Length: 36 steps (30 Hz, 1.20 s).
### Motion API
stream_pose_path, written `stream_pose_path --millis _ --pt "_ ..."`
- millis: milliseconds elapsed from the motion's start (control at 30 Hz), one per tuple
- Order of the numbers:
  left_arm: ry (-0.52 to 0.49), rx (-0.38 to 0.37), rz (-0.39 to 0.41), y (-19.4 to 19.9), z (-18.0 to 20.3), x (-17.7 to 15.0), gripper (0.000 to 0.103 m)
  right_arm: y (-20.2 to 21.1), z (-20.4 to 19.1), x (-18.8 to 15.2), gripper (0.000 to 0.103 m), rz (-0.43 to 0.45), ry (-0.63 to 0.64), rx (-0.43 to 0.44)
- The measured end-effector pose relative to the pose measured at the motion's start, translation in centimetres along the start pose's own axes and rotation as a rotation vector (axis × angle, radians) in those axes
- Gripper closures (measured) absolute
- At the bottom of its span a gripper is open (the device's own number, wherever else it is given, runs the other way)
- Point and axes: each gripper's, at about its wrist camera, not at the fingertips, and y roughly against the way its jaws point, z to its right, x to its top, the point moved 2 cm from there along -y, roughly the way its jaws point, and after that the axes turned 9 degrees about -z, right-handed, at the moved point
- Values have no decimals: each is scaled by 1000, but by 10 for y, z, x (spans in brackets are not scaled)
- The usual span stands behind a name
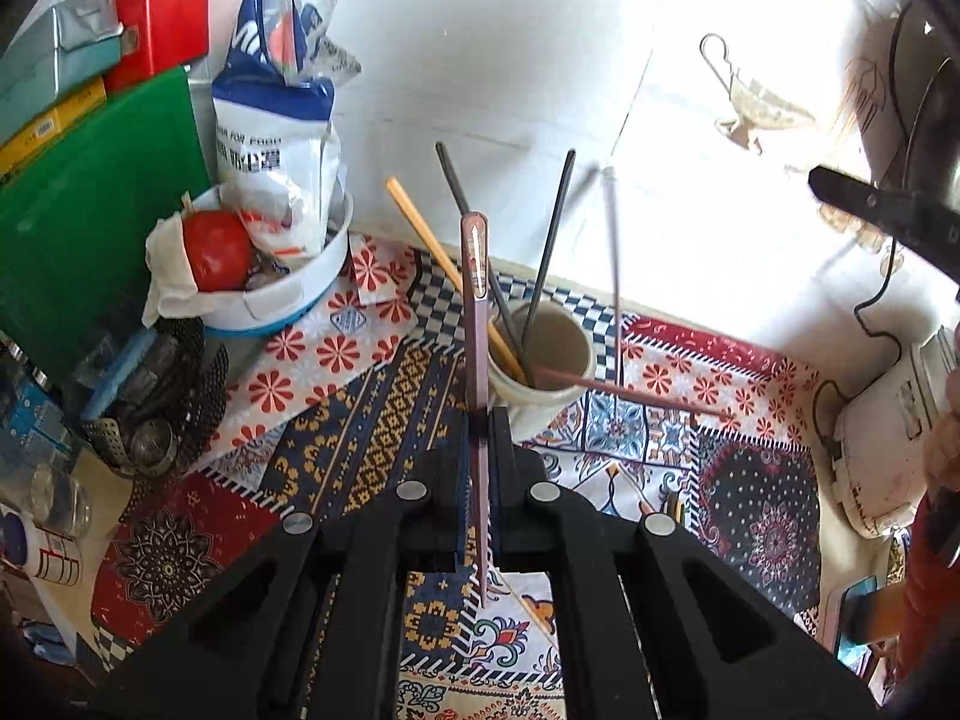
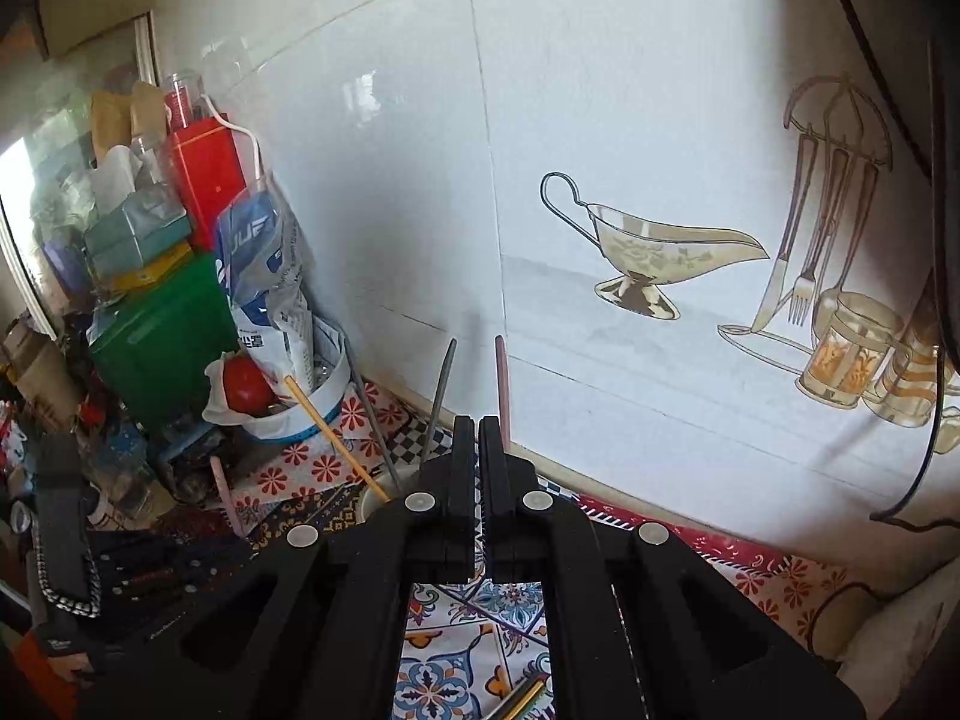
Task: Organize utensils
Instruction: 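Lower the right tool's chopstick into the cup while the left tool holds its chopstick above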
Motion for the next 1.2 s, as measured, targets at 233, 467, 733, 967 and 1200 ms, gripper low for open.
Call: stream_pose_path --millis 233,467,733,967,1200 --pt "8 -4 95 25 0 26 99 -42 18 -12 101 -126 -8 -12" --pt "45 -10 147 34 -8 45 99 -114 28 -38 78 -328 62 -39" --pt "68 -7 201 38 -9 76 99 -197 28 -82 78 -515 96 10" --pt "74 8 246 31 -7 101 99 -231 10 -91 79 -547 172 36" --pt "44 36 240 7 8 111 99 -239 6 -101 96 -541 201 4"
